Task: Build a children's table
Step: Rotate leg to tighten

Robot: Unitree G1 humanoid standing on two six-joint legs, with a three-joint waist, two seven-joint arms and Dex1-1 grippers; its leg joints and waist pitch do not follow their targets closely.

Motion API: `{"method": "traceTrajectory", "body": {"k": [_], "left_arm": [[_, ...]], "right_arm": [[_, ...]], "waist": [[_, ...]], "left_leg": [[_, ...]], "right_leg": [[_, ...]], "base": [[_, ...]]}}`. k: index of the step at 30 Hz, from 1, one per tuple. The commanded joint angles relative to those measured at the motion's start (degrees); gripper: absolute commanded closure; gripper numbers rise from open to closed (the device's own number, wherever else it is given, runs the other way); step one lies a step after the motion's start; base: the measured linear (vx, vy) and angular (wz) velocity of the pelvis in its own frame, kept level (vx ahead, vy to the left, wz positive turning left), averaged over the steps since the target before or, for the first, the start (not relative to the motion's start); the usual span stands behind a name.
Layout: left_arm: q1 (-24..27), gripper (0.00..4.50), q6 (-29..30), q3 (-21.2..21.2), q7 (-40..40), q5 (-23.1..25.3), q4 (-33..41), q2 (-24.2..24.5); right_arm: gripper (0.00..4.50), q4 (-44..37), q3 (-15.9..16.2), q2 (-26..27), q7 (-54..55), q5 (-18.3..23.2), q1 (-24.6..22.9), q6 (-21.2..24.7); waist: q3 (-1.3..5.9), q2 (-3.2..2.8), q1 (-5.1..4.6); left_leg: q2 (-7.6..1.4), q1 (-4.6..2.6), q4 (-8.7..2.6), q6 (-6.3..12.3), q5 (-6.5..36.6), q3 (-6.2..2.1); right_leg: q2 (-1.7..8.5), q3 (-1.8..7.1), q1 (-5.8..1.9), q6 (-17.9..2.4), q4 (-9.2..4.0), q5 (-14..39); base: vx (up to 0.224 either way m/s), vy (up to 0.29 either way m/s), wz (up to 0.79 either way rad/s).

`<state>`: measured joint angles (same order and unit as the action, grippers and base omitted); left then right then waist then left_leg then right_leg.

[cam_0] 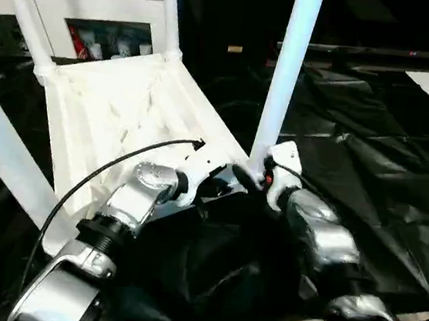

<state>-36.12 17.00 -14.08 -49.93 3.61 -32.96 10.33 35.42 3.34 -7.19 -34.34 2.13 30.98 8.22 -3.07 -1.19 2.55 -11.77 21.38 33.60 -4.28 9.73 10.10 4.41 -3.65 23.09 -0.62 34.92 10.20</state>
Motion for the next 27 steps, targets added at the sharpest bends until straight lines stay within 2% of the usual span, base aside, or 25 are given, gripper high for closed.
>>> {"method": "traceTrajectory", "body": {"k": [1,3,4,5,7,14,20,27], "left_arm": [[-0.3,4.5,-3.7,-1.6,-3.1,-3.6,3.7,-1.8],[0.9,4.5,-4.3,-2.1,-7.4,-4.1,5.1,0.7],[0.9,4.5,-4.3,-2.1,-7.4,-4.1,5.1,0.7],[1.8,4.5,-5.1,-2.5,-10.7,-4.4,6.1,2.6],[2.5,4.5,-5.3,-2.2,-12.9,-5.0,7.1,3.8],[4.2,4.5,-5.2,-2.8,-20.1,-7.1,11.2,7.3],[5.5,4.5,-5.7,-3.0,-23.8,-7.8,12.7,9.8],[6.3,4.5,-5.6,-3.1,-24.7,-8.1,13.5,11.1]], "right_arm": [[0.63,-3.6,7.0,1.3,-9.6,1.8,-0.3,-1.1],[0.63,-6.6,8.4,-2.9,-18.3,3.5,-1.4,0.3],[0.63,-6.6,8.4,-2.9,-18.3,3.5,-1.4,0.3],[0.63,-8.4,9.1,-5.6,-23.6,4.2,-1.9,1.4],[0.63,-9.1,9.5,-7.6,-26.6,4.1,-2.2,1.7],[0.63,-8.8,9.5,-10.1,-29.2,3.6,-2.1,0.7],[0.63,-10.3,10.2,-11.7,-32.0,3.4,-3.0,1.1],[1.32,-11.1,10.6,-11.5,-32.6,3.9,-3.6,1.5]], "waist": [[3.76,0.41,0.29],[3.82,0.46,0.37],[3.79,0.44,0.45],[3.81,0.43,0.55],[3.76,0.54,0.68],[3.62,0.47,1.24],[3.73,0.47,1.58],[3.69,0.49,2.18]], "left_leg": [[-1.03,-0.46,-3.7,2.89,13.2,-0.21],[-1.06,-0.44,-3.6,3.23,12.9,-0.16],[-1.13,-0.48,-3.69,3.34,13.0,-0.23],[-1.21,-0.49,-3.65,3.62,12.9,-0.2],[-1.22,-0.47,-3.61,3.8,12.8,-0.09],[-1.44,-0.79,-3.87,2.51,14.4,-0.14],[-1.45,-0.78,-3.79,2.42,13.2,-0.08],[-1.51,-0.86,-3.88,1.91,13.3,-0.09]], "right_leg": [[3.29,2.24,-3.09,-11.9,-4.67,13.4],[3.26,2.33,-3.09,-12.0,-4.61,13.2],[3.26,2.28,-3.13,-12.1,-4.59,13.1],[3.23,2.31,-3.08,-12.3,-4.55,12.4],[3.12,2.24,-3.02,-12.8,-4.41,12.3],[3.26,2.33,-2.59,-12.2,-4.59,15.7],[3.23,2.41,-2.62,-12.6,-4.3,13.5],[3.31,2.45,-2.61,-12.1,-4.29,14.1]], "base": [[0.0,0.0,0.0],[0.0,0.0,0.0],[0.0,0.0,0.0],[0.0,0.0,0.0],[0.0,0.0,0.0],[0.0,0.0,0.0],[0.0,0.0,0.0],[0.0,0.0,0.0]]}}
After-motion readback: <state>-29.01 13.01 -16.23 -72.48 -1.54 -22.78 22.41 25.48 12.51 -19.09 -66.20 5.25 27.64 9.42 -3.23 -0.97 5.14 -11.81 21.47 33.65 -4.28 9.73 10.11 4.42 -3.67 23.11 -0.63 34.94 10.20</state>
